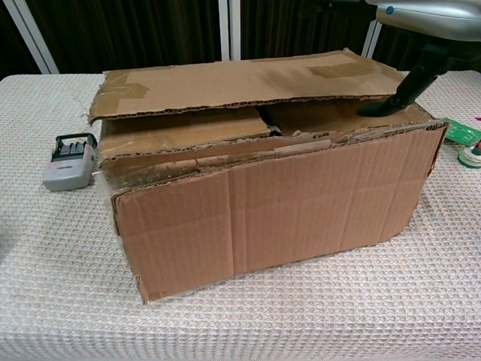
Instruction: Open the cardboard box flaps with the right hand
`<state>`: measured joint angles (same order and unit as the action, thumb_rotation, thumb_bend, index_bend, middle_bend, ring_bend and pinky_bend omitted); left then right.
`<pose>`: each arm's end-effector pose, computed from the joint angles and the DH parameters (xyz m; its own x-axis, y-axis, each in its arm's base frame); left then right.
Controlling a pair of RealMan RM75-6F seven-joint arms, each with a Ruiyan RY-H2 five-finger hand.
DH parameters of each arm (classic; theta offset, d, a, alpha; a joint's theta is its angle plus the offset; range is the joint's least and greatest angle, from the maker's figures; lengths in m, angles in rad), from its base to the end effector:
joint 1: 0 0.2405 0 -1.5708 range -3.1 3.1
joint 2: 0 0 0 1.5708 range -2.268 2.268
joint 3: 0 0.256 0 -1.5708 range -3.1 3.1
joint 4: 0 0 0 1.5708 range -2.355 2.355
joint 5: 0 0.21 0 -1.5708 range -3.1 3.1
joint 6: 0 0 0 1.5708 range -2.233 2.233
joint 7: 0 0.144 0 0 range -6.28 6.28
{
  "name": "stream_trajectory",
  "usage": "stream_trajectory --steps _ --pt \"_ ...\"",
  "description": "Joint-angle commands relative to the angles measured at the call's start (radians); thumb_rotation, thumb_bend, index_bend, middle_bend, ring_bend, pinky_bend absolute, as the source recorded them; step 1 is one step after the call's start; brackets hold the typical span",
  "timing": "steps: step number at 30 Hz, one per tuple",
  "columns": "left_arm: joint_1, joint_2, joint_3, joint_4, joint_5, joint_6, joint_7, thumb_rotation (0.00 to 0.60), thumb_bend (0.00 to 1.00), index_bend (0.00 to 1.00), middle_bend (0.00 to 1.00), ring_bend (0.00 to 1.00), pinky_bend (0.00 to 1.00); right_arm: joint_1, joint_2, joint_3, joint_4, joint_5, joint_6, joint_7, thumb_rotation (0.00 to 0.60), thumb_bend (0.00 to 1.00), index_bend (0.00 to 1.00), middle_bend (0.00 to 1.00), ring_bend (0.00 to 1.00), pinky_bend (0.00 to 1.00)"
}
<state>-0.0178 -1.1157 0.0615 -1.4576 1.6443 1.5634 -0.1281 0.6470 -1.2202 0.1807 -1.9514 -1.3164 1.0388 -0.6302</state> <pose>-0.3360 0.1364 0.1619 0.4269 0.0705 0.9016 0.9030 -0.0869 -0.4208 -0.1019 -0.2869 0.0690 0.6134 -0.0237 0.7894 -0.6578 -0.5685 0.4941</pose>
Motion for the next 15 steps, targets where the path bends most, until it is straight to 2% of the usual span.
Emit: stream_trajectory --steps 1,3,10,15 --pt "0.003 -0.005 0.001 0.012 -0.006 0.0 -0.013 0.001 0.0 0.12 0.11 0.05 0.19 0.024 -0.034 0.007 0.021 0.03 -0.005 -0.033 0.6 0.16 0.0 0.0 0.0 0.0" --pt "0.006 -0.005 -0.001 0.02 -0.004 0.009 -0.022 0.0 0.0 0.12 0.11 0.05 0.19 0.043 -0.058 0.018 0.032 0.045 -0.001 -0.058 0.6 0.18 0.0 0.0 0.0 0.0" --pt "0.008 -0.003 0.0 0.035 -0.009 0.007 -0.039 0.0 0.0 0.12 0.11 0.05 0.19 0.115 -0.097 0.087 0.03 0.086 0.023 -0.148 0.6 0.43 0.0 0.0 0.0 0.0" --pt "0.006 -0.001 -0.005 0.046 -0.022 -0.002 -0.059 0.0 0.0 0.12 0.11 0.05 0.19 0.199 -0.127 0.15 0.06 0.152 0.006 -0.216 0.6 0.44 0.0 0.0 0.0 0.0"
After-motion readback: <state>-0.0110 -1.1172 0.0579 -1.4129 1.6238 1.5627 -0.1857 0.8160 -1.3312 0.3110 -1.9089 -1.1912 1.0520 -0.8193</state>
